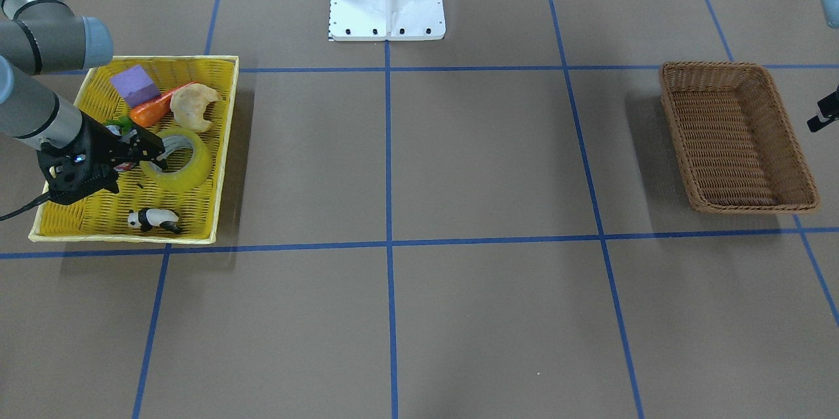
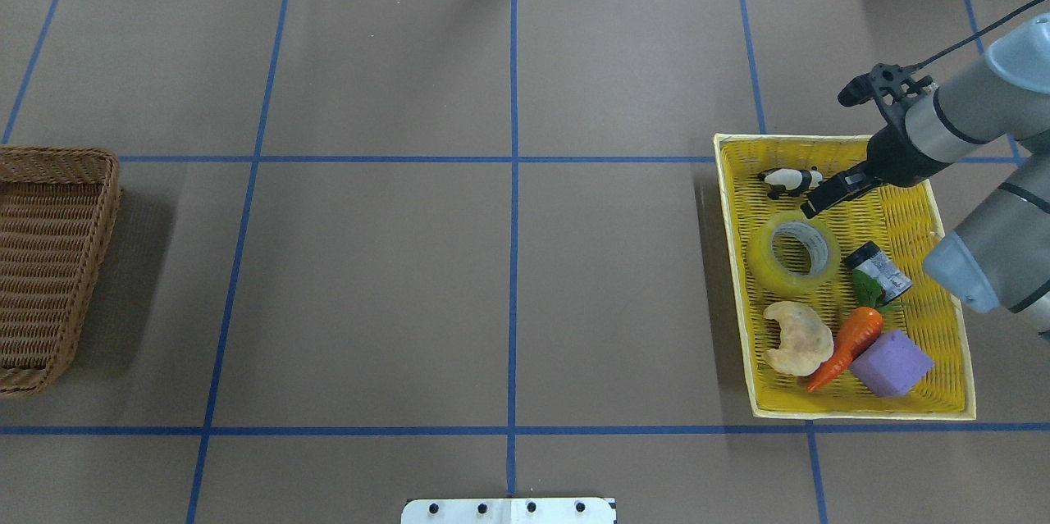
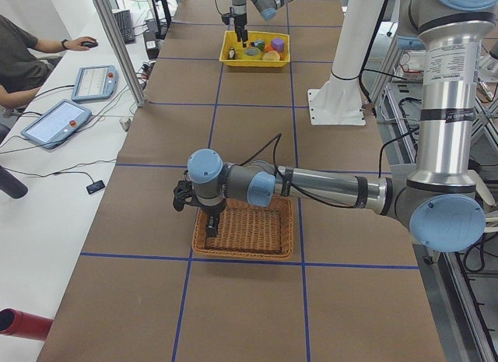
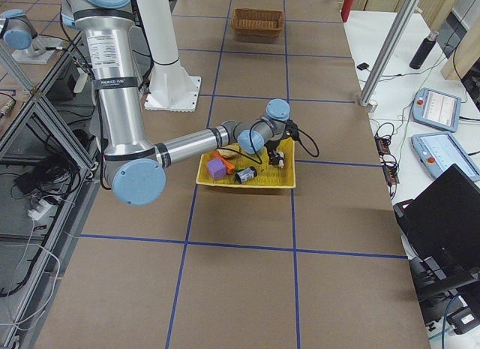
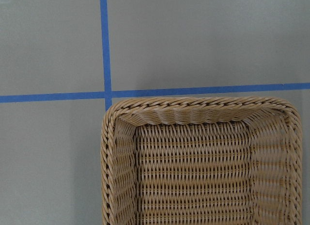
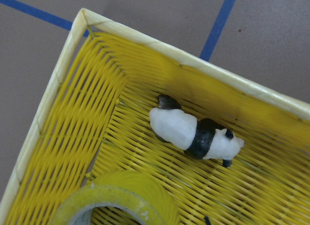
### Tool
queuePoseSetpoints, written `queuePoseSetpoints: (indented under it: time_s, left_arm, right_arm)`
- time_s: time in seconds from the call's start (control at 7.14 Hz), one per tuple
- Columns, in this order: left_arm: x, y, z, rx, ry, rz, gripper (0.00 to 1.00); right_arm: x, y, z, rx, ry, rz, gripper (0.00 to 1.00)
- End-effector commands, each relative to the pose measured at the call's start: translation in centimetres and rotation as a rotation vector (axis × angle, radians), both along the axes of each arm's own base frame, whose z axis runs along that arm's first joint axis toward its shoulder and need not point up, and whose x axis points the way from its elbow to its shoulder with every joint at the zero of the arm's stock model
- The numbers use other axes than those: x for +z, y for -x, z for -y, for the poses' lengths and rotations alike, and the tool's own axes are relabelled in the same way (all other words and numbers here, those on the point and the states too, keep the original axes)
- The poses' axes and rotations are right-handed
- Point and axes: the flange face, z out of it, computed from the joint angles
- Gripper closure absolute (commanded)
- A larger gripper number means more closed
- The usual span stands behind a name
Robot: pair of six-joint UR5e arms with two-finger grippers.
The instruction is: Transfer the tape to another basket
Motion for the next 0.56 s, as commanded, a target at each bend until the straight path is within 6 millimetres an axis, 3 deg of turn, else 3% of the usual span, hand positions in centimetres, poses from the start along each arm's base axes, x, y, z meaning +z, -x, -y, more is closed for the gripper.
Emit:
queuePoseSetpoints:
  time_s: [0.0,0.14,0.42]
  left_arm:
    - [-0.1,0.0,0.0,0.000,-0.001,-0.001,0.02]
    - [-0.1,0.0,0.0,0.000,-0.001,-0.001,0.02]
    - [-0.1,0.0,-0.4,0.000,-0.001,-0.001,0.02]
  right_arm:
    - [1.6,2.1,-0.4,-0.017,0.002,-0.039,0.15]
    - [0.8,1.9,-0.5,-0.024,-0.006,-0.020,0.20]
    - [-1.2,1.3,-1.1,-0.057,0.008,0.046,0.20]
